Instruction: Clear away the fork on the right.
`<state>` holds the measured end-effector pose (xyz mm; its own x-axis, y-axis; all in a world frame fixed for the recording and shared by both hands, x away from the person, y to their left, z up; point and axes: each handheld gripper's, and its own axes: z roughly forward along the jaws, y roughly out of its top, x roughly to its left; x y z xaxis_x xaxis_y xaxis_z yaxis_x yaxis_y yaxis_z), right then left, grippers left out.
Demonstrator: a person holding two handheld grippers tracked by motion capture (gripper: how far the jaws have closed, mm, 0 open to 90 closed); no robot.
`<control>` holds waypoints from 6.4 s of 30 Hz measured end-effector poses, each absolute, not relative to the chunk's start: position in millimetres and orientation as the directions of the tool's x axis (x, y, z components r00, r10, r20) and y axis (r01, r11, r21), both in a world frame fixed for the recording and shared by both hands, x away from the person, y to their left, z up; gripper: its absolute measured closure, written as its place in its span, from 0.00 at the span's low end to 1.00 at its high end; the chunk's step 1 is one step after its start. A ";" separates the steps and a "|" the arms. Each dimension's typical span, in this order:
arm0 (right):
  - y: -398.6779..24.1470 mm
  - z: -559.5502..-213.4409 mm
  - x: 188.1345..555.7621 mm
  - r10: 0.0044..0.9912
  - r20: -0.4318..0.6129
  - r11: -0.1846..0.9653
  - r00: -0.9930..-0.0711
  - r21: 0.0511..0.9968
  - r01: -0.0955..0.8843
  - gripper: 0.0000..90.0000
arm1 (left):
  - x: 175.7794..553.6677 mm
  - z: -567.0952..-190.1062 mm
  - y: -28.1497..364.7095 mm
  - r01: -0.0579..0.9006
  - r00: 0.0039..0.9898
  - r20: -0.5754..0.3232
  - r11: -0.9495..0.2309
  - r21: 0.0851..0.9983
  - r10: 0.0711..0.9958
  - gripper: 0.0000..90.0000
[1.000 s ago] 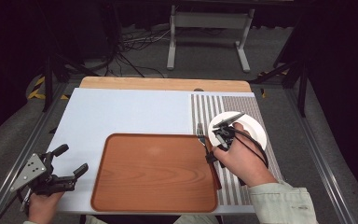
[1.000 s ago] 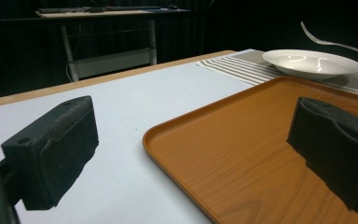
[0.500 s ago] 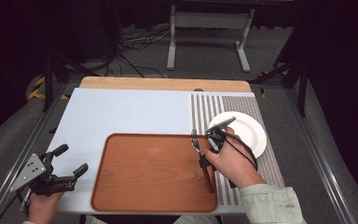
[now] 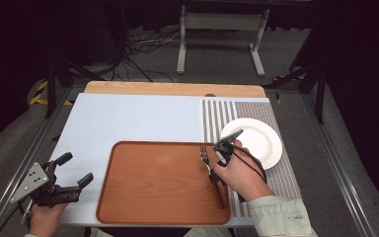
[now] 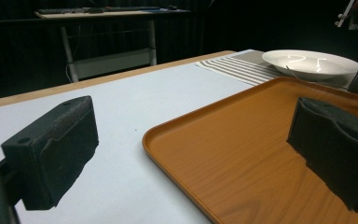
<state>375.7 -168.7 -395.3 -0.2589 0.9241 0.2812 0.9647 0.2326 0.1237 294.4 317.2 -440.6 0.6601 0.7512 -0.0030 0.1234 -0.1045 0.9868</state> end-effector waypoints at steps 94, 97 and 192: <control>-150.7 -396.0 387.6 0.583 0.009 0.671 -0.812 0.557 0.488 0.45 | 294.5 -441.0 316.4 0.127 0.660 -0.009 -0.100 0.987 0.751 0.03; -147.5 -400.1 392.7 0.511 -0.028 0.713 -0.859 0.572 0.406 0.64 | 294.4 -440.9 316.5 0.126 0.660 -0.008 -0.100 0.987 0.751 0.03; -170.0 -391.3 413.6 0.538 -0.107 0.674 -0.836 0.650 0.350 0.59 | 294.9 -441.4 316.5 0.130 0.663 -0.008 -0.104 0.986 0.749 0.03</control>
<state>413.6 -170.0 -391.3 -0.8363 0.5376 -0.1071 0.3501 0.6741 0.6505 294.9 316.5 -441.4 0.6630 0.7485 -0.0081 0.1296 -0.1041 0.9861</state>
